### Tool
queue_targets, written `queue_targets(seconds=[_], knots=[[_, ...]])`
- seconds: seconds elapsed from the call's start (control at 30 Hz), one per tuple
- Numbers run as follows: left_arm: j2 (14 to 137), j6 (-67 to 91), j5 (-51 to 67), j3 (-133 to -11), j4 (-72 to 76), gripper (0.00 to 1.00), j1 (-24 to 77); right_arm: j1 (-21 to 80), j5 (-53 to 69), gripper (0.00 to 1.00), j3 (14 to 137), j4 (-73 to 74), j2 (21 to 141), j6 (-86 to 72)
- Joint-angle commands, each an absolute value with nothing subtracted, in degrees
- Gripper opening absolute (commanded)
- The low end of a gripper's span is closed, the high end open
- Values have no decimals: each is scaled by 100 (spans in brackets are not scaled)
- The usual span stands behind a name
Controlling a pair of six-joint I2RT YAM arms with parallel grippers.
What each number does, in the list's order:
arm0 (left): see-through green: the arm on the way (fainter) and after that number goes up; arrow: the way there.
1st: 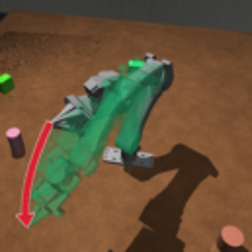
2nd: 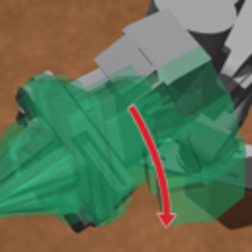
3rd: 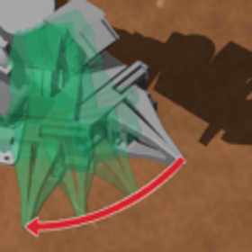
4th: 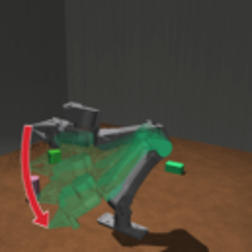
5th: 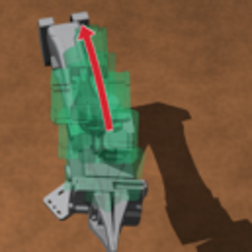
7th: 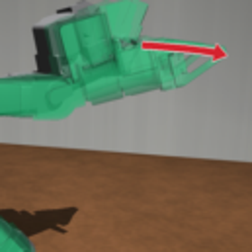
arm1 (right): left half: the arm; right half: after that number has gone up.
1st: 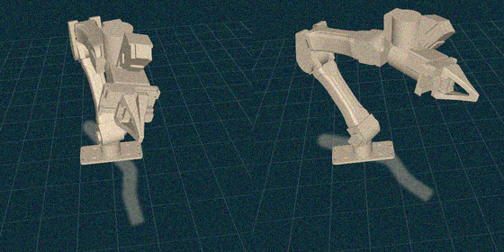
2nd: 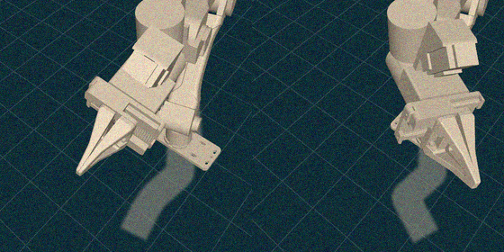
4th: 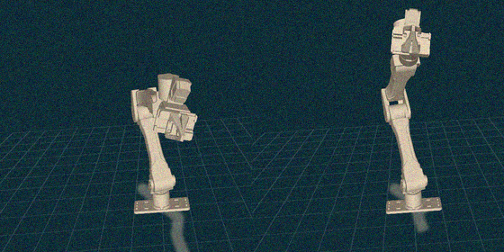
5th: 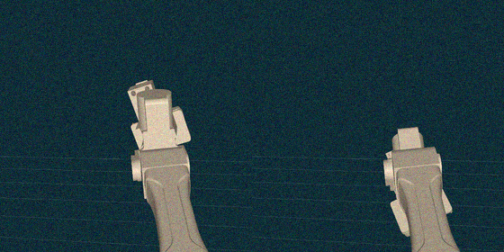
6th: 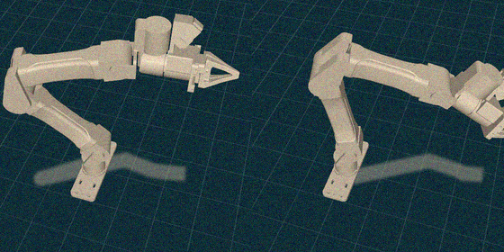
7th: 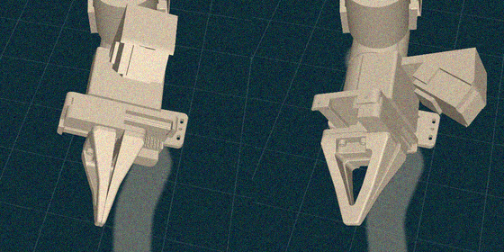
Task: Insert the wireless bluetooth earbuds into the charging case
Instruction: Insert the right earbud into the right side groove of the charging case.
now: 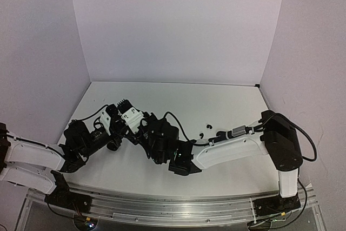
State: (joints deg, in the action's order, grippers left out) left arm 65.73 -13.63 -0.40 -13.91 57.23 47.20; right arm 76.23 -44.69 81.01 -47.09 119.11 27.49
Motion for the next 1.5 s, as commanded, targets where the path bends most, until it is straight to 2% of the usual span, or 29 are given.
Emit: queue_targets(seconds=[0.0, 0.27, 0.77, 0.87, 1.13, 1.47], knots=[[6458, -1289, 160, -1752, 6500, 0, 4702, 7639, -4552, 16, 8200, -4351, 12076, 2777], [6438, -1316, 385, -1741, 6462, 0, 4693, 7640, -4619, 15, 8349, -4351, 12096, 2838], [6334, -1075, 501, -1710, 6301, 0, 4693, 7638, -4791, 30, 8543, -4316, 12137, 2864], [6291, -845, 492, -1738, 6120, 0, 4686, 7640, -4732, 35, 8513, -4315, 12020, 2849], [6144, -238, 397, -1810, 5436, 0, 4623, 7630, -3614, 60, 9002, -3681, 11408, 2388], [6156, -314, 414, -1824, 5478, 0, 4614, 7586, -3461, 66, 9076, -3150, 10881, 2162]])
